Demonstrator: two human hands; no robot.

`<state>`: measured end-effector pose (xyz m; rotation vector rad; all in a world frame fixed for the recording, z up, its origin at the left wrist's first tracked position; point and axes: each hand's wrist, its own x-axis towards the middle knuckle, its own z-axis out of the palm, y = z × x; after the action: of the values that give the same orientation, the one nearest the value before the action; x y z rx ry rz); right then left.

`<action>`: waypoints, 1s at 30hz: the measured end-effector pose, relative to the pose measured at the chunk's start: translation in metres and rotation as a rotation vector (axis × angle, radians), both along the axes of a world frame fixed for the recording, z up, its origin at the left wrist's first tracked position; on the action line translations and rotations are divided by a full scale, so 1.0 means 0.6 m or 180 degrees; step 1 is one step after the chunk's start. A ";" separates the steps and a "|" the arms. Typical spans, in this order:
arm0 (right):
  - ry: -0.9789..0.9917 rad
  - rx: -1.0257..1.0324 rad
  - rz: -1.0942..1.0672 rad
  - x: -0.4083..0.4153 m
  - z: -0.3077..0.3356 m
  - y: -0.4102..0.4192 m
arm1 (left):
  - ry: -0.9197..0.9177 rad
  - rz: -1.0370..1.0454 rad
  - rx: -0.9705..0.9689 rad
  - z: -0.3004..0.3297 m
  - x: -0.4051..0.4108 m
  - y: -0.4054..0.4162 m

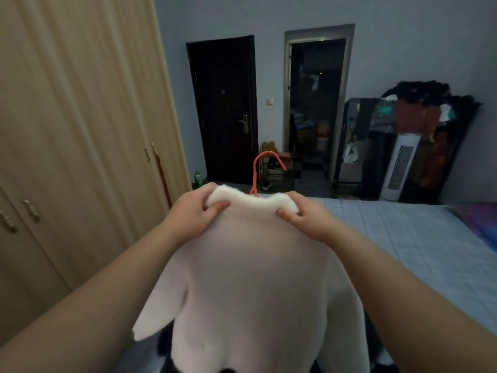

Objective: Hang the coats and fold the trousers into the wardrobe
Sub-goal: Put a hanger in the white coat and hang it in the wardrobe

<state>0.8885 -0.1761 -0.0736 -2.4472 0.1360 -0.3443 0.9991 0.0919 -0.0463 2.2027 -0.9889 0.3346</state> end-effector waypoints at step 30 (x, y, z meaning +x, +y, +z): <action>-0.1183 -0.0615 -0.0229 -0.049 0.058 0.093 | 0.2539 -0.0809 0.0411 0.109 -0.053 0.080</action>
<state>0.8592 -0.1202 -0.0389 -2.5205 0.0309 -0.8710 0.9672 0.1399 0.0189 1.9957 -0.8163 -0.6934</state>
